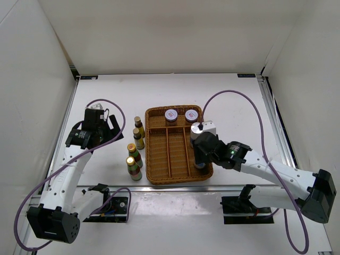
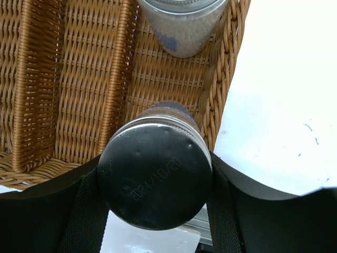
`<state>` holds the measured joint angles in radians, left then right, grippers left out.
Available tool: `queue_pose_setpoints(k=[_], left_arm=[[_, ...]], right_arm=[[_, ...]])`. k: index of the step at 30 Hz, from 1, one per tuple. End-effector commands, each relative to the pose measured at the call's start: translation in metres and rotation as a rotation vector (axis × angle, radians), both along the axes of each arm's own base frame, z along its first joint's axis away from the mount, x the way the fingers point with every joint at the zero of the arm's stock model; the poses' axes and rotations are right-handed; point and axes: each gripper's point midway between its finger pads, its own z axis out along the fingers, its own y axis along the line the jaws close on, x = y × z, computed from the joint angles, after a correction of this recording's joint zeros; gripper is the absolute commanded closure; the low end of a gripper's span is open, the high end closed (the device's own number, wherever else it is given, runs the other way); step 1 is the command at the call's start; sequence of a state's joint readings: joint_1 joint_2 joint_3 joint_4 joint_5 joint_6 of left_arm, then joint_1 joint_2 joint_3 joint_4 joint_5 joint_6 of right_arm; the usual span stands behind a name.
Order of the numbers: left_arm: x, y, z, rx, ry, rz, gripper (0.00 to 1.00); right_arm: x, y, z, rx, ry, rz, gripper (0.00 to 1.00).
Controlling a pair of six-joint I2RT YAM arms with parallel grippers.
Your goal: Organize the condiment bottles
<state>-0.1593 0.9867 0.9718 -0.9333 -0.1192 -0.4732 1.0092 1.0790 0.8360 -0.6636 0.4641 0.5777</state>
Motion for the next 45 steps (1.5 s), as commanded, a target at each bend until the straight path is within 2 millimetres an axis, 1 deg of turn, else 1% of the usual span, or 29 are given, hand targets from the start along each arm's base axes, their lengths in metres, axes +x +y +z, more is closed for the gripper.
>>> queue_pose_setpoints(k=[1, 2, 3, 4, 6, 7, 8, 9, 10, 11, 13, 15, 16, 18, 19, 21, 23, 24, 25, 27, 29, 33, 35, 37, 38, 39, 41, 44, 45], left_arm=[[0.007, 0.001, 0.017, 0.01, -0.056, -0.008, 0.0], [0.007, 0.001, 0.017, 0.01, -0.056, -0.008, 0.0], [0.007, 0.001, 0.017, 0.01, -0.056, -0.008, 0.0], [0.007, 0.003, 0.019, 0.017, -0.066, -0.001, 0.0], [0.007, 0.004, 0.019, 0.025, -0.067, 0.005, 0.0], [0.008, 0.004, 0.023, 0.023, -0.076, 0.006, 0.0], [0.009, 0.006, 0.023, 0.03, -0.077, 0.012, 0.0], [0.011, 0.007, 0.024, 0.036, -0.087, 0.018, 0.0], [0.011, 0.007, 0.024, 0.036, -0.087, 0.018, 0.0], [0.011, 0.009, 0.024, 0.042, -0.089, 0.024, 0.0], [0.014, 0.01, 0.023, 0.049, -0.09, 0.03, 0.0], [0.017, 0.009, 0.028, 0.046, -0.108, 0.03, 0.0], [0.018, 0.009, 0.026, 0.048, -0.097, 0.03, 0.0], [0.022, 0.009, 0.035, 0.049, -0.127, 0.024, 0.0], [0.023, 0.009, 0.033, 0.058, -0.117, 0.016, 0.0], [0.026, 0.011, 0.039, 0.067, -0.137, 0.016, 0.0], [0.033, 0.011, 0.043, 0.09, -0.146, -0.01, 0.0], [0.035, 0.011, 0.048, 0.094, -0.164, -0.016, 0.0], [0.038, 0.011, 0.051, 0.1, -0.166, -0.022, 0.0], [0.043, 0.01, 0.055, 0.106, -0.178, -0.029, 0.0], [0.048, 0.01, 0.058, 0.104, -0.187, -0.029, 0.0], [0.057, 0.004, 0.054, 0.089, -0.18, -0.045, 0.0], [0.061, 0.001, 0.062, 0.078, -0.194, -0.053, 0.0], [0.066, -0.006, 0.06, 0.059, -0.187, -0.086, 0.0], [0.071, -0.009, 0.073, 0.053, -0.227, -0.105, 0.0], [0.075, -0.011, 0.071, 0.046, -0.224, -0.113, 0.0], [0.085, -0.018, 0.076, 0.023, -0.242, -0.134, 0.0], [0.094, -0.039, 0.078, 0.018, -0.247, -0.226, 0.0], [0.097, -0.047, 0.087, 0.018, -0.272, -0.268, 0.0]], right_arm=[[0.007, -0.012, 0.02, -0.001, -0.061, -0.056, 0.69], [0.005, -0.015, 0.018, 0.002, -0.054, -0.066, 0.63], [0.004, -0.016, 0.024, 0.023, -0.066, -0.066, 0.59], [0.002, -0.017, 0.025, 0.027, -0.059, -0.06, 0.51], [-0.002, -0.022, 0.025, 0.015, -0.052, -0.06, 0.4], [-0.003, -0.022, 0.031, 0.031, -0.053, -0.055, 0.29], [-0.006, -0.025, 0.031, 0.014, -0.043, -0.054, 0.25], [-0.005, -0.025, 0.039, 0.031, -0.053, -0.055, 0.21], [-0.006, -0.027, 0.038, 0.015, -0.051, -0.044, 0.14], [-0.005, -0.026, 0.044, 0.026, -0.063, -0.038, 0.12], [-0.006, -0.029, 0.043, 0.008, -0.062, -0.026, 0.08], [-0.005, -0.028, 0.047, 0.009, -0.071, -0.017, 0.08], [-0.005, -0.028, 0.047, 0.003, -0.073, -0.01, 0.07], [-0.003, -0.028, 0.052, 0.009, -0.089, -0.017, 0.06], [0.0, -0.027, 0.058, 0.017, -0.105, -0.025, 0.06], [0.006, -0.031, 0.066, 0.002, -0.136, -0.052, 0.04], [0.016, -0.041, 0.085, -0.011, -0.202, -0.113, 0.0], [0.019, -0.043, 0.09, -0.016, -0.218, -0.138, 0.0], [0.023, -0.043, 0.101, -0.002, -0.243, -0.153, 0.0], [0.027, -0.044, 0.109, -0.006, -0.266, -0.163, 0.0], [0.03, -0.041, 0.112, -0.015, -0.27, -0.154, 0.0], [0.028, -0.036, 0.108, -0.021, -0.249, -0.127, 0.0], [0.027, -0.037, 0.111, -0.012, -0.254, -0.128, 0.0], [0.028, -0.041, 0.114, -0.012, -0.271, -0.142, 0.0], [0.028, -0.042, 0.111, -0.02, -0.267, -0.141, 0.0], [0.028, -0.044, 0.113, -0.017, -0.279, -0.15, 0.0], [0.028, -0.045, 0.113, -0.024, -0.281, -0.144, 0.0], [0.028, -0.046, 0.112, -0.032, -0.276, -0.143, 0.0], [0.028, -0.048, 0.113, -0.036, -0.282, -0.148, 0.0]])
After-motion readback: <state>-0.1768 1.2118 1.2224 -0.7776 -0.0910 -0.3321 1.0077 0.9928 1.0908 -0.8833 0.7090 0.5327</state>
